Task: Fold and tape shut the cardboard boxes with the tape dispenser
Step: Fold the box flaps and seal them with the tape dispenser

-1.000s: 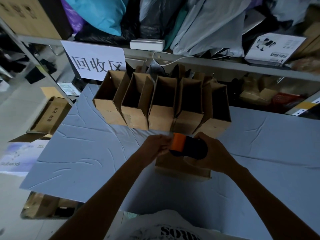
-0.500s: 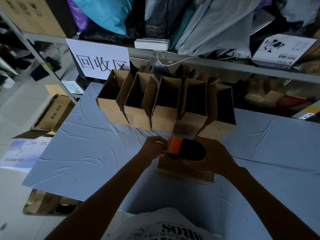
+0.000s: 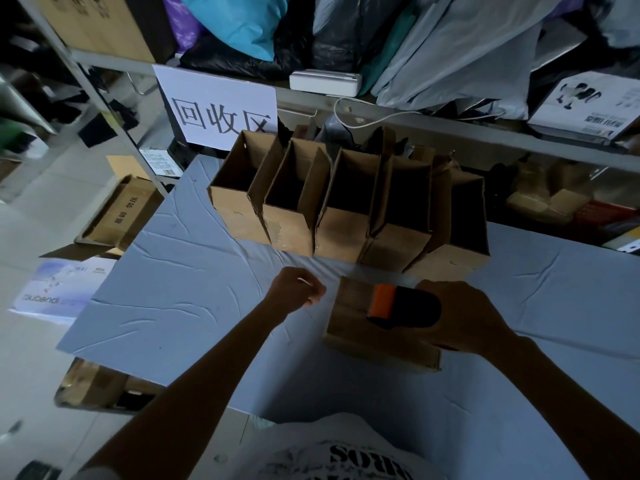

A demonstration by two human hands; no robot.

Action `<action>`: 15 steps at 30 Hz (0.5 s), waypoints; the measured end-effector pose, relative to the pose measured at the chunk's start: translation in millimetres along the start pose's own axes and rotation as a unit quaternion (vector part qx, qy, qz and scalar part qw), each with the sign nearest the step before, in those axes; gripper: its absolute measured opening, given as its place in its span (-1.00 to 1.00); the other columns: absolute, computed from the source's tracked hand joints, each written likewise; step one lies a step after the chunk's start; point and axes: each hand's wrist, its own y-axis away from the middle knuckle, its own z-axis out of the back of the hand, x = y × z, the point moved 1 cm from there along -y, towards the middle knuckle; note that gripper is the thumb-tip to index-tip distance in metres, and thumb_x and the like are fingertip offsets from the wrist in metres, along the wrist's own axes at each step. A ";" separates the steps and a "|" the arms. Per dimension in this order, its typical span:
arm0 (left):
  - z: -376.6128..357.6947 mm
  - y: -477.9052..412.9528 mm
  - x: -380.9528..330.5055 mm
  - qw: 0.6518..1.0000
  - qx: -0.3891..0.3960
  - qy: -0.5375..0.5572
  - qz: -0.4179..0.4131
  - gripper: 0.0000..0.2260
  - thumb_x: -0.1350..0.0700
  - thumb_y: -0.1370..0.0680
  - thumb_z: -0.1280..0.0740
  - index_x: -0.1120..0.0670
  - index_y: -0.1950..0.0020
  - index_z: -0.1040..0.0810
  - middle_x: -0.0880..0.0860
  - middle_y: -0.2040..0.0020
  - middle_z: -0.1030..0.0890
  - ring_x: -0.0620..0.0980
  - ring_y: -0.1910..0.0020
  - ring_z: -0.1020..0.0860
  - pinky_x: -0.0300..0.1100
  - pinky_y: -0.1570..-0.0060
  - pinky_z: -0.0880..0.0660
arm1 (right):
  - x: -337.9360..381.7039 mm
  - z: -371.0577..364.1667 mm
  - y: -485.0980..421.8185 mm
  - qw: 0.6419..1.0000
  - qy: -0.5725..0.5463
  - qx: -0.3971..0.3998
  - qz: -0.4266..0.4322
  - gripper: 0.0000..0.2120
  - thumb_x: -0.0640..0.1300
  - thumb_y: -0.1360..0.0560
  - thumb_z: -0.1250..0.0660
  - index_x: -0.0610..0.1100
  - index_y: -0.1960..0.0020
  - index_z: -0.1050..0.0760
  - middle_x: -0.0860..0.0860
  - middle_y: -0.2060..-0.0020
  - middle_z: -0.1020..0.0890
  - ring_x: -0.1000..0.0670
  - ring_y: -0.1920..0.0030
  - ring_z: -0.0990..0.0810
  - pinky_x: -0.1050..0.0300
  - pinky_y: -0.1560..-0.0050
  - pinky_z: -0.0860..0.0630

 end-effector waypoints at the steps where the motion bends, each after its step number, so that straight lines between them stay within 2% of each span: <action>1: -2.2 0.6 3.1 1.000 0.011 0.009 0.009 -0.90 0.32 -0.47 -0.39 0.17 0.22 -0.60 0.11 0.23 -0.65 -0.05 0.24 -0.62 -0.24 0.20 -0.57 | -0.1 -1.0 0.6 1.000 -0.002 -0.003 0.004 -0.63 0.28 -0.30 -0.44 0.08 0.11 -0.40 0.15 0.34 -0.52 0.15 0.31 -0.51 0.30 0.30 -0.40; 5: -3.2 3.0 16.2 0.996 0.026 0.082 0.028 -0.91 0.35 -0.47 -0.37 0.19 0.17 -0.62 0.15 0.12 -0.66 -0.03 0.14 -0.61 -0.25 0.12 -0.56 | -0.6 -4.8 5.6 0.999 -0.018 -0.033 0.015 -0.62 0.22 -0.28 -0.48 0.15 0.24 -0.28 0.16 0.43 -0.45 0.15 0.39 -0.46 0.31 0.40 -0.27; 10: -6.4 2.8 19.6 0.997 0.032 0.070 -0.004 -0.90 0.35 -0.49 -0.34 0.19 0.17 -0.59 0.14 0.23 -0.60 -0.02 0.21 -0.56 -0.18 0.10 -0.51 | 1.8 -4.6 4.1 0.998 -0.014 -0.060 0.029 -0.59 0.21 -0.25 -0.49 0.17 0.26 -0.23 0.22 0.47 -0.34 0.21 0.47 -0.37 0.34 0.45 -0.16; 12: -6.7 0.8 21.6 0.997 0.034 0.063 0.001 -0.90 0.36 -0.48 -0.33 0.20 0.17 -0.58 0.14 0.24 -0.59 -0.03 0.23 -0.55 -0.21 0.12 -0.51 | 2.0 -5.1 3.4 0.998 -0.008 -0.053 0.024 -0.55 0.19 -0.25 -0.51 0.20 0.30 -0.18 0.21 0.48 -0.34 0.24 0.47 -0.36 0.36 0.44 -0.14; 15: -9.6 -1.1 23.6 0.998 0.028 0.058 0.009 -0.89 0.38 -0.48 -0.31 0.20 0.17 -0.57 0.12 0.24 -0.59 -0.05 0.24 -0.55 -0.24 0.14 -0.50 | 2.4 -6.3 1.5 0.999 0.000 -0.037 0.011 -0.56 0.20 -0.27 -0.50 0.19 0.26 -0.20 0.21 0.46 -0.36 0.24 0.46 -0.36 0.35 0.43 -0.14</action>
